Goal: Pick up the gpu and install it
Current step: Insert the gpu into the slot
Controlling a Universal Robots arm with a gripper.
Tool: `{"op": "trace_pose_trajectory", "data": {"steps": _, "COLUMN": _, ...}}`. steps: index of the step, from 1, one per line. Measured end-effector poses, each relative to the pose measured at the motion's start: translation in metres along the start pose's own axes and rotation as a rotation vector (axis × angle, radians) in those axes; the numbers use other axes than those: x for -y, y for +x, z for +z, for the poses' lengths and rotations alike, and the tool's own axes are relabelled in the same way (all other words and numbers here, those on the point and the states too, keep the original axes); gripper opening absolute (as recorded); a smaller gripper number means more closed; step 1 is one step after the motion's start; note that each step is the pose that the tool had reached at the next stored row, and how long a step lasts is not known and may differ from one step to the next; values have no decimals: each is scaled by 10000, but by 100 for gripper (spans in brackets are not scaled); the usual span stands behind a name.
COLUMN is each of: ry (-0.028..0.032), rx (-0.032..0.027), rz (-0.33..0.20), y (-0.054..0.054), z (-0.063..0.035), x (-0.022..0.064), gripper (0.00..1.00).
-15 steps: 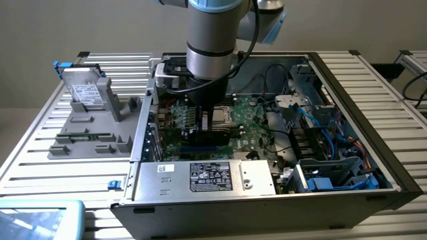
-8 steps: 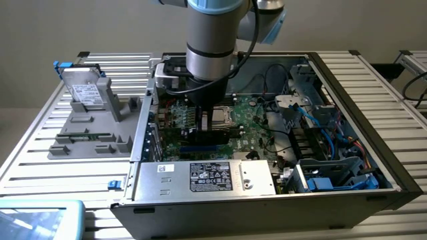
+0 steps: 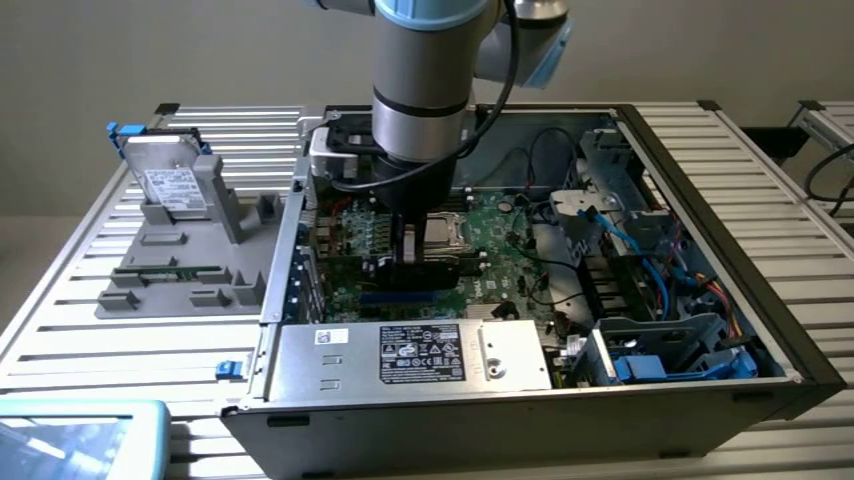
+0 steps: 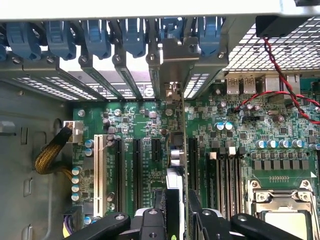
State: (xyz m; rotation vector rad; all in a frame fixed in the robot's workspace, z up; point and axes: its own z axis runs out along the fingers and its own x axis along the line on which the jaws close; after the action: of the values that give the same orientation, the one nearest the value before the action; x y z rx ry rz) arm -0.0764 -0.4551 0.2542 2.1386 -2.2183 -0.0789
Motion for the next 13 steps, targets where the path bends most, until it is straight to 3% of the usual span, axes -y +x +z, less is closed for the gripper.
{"op": "trace_pose_trajectory", "data": {"steps": 13, "ry": -13, "rx": -1, "rz": 0, "y": 29, "z": 0, "x": 1, "gripper": 28}}
